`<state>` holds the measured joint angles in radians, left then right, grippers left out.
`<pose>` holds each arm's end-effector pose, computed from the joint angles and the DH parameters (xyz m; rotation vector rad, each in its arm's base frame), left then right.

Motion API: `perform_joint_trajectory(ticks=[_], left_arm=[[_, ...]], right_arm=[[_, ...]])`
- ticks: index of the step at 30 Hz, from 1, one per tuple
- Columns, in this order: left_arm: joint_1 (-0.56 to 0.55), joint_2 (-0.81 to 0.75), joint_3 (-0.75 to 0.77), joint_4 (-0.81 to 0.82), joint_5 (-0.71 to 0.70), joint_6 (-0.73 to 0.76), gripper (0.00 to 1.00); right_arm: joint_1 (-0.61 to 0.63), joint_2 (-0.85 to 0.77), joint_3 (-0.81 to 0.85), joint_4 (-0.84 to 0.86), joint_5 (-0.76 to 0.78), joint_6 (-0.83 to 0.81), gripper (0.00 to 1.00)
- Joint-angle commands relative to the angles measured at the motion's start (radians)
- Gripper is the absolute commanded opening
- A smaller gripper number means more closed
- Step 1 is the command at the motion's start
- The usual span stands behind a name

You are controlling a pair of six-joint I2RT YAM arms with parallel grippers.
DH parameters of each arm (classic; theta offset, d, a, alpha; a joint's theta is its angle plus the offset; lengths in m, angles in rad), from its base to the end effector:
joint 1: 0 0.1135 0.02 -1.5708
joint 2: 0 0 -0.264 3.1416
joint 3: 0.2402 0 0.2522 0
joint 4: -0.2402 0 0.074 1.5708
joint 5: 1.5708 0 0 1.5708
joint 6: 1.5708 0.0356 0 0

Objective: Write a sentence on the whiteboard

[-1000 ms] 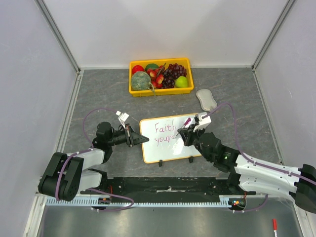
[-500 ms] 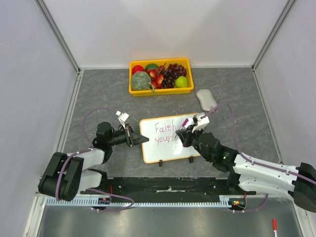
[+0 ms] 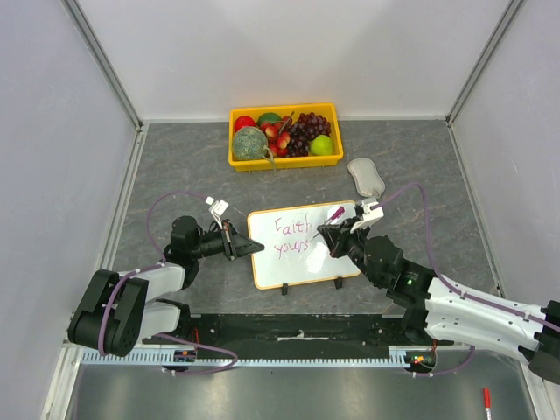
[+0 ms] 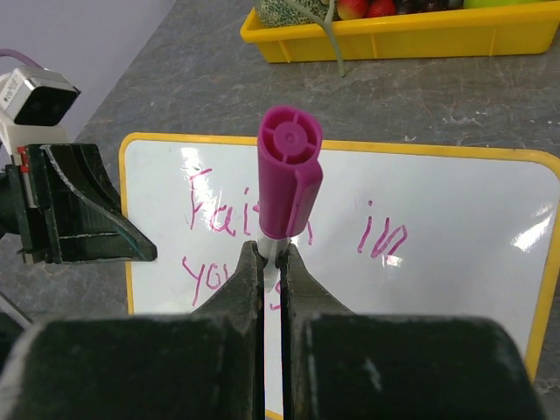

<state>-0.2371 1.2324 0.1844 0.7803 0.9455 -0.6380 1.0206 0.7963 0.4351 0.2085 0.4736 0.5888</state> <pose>0.1858 -0.0746 0.1552 0.3382 1.9530 -1.4521 0.1133 0.1536 0.2557 -0.0208 1.7705 0.7818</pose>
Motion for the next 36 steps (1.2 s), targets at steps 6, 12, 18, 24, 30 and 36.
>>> perform_joint_trajectory(ticks=[6,12,18,24,30,36], left_arm=[[0.001,0.009,0.006,-0.006,-0.079,0.084,0.02],[0.002,0.010,0.007,-0.007,-0.079,0.087,0.02],[0.002,0.012,0.007,-0.007,-0.079,0.087,0.02],[0.002,0.010,0.007,-0.007,-0.079,0.087,0.02],[0.002,0.012,0.009,-0.007,-0.077,0.087,0.02],[0.002,0.013,0.009,-0.007,-0.079,0.086,0.02]], right_arm=[[-0.004,0.037,0.021,-0.020,0.050,-0.020,0.00],[-0.005,0.057,0.011,0.002,0.046,-0.021,0.00],[-0.005,0.072,0.010,0.011,0.043,-0.021,0.00],[-0.008,0.081,0.004,0.009,0.043,-0.021,0.00],[-0.013,0.063,0.002,-0.026,0.059,-0.023,0.00],[-0.020,0.023,0.004,-0.069,0.099,-0.030,0.00]])
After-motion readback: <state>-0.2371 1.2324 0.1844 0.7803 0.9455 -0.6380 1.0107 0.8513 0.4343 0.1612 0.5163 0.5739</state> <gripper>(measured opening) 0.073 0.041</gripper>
